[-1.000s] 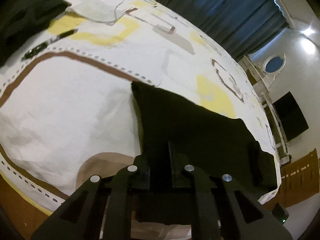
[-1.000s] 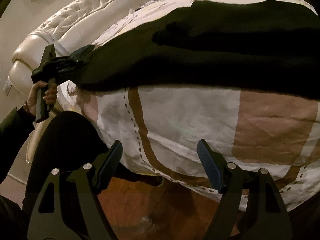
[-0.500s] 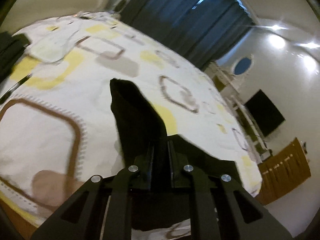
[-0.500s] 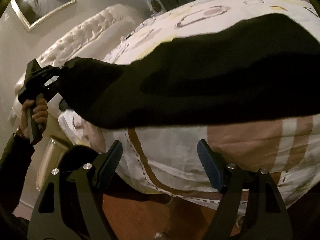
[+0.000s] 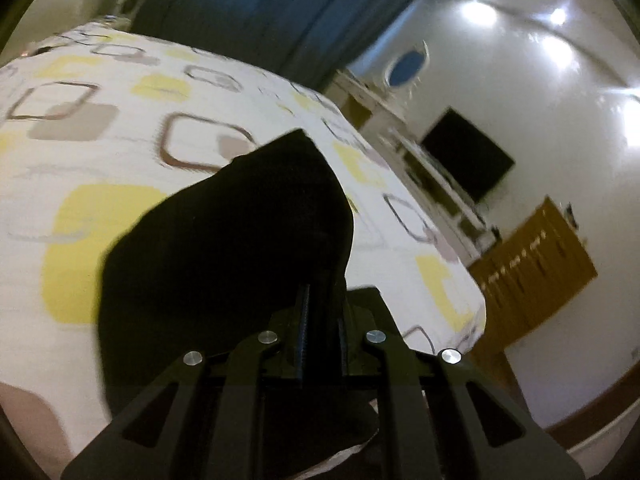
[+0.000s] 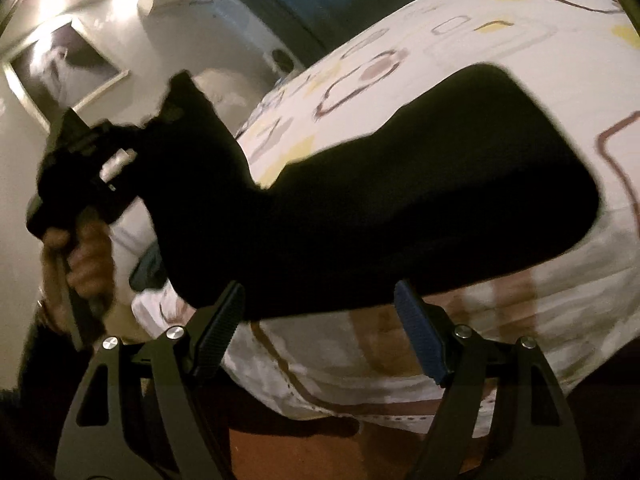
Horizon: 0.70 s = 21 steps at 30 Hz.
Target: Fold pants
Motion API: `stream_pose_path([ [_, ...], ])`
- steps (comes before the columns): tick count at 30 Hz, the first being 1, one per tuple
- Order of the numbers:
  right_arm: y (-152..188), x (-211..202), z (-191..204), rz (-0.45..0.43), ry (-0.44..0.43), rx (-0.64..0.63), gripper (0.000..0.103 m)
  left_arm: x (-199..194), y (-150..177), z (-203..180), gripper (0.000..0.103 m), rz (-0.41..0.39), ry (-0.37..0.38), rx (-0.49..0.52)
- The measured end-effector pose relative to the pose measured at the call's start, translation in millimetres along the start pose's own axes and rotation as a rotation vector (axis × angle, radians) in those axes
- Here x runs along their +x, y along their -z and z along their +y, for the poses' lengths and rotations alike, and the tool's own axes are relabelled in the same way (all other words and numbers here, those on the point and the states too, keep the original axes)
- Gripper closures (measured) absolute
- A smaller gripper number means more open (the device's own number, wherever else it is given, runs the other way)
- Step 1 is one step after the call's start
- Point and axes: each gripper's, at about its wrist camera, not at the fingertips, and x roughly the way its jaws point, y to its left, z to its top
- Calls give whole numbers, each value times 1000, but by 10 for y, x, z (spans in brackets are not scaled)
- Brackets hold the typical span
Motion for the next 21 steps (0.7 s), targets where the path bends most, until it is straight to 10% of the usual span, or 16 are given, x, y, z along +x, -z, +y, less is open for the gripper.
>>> stream_pose_path([
  [15, -585, -378, -639, -99, -117, 237, 25, 1343, 439, -557, 91, 222, 21, 71],
  [21, -890, -106, -722, 13, -199, 307, 25, 887, 374, -553, 32, 88, -37, 81],
])
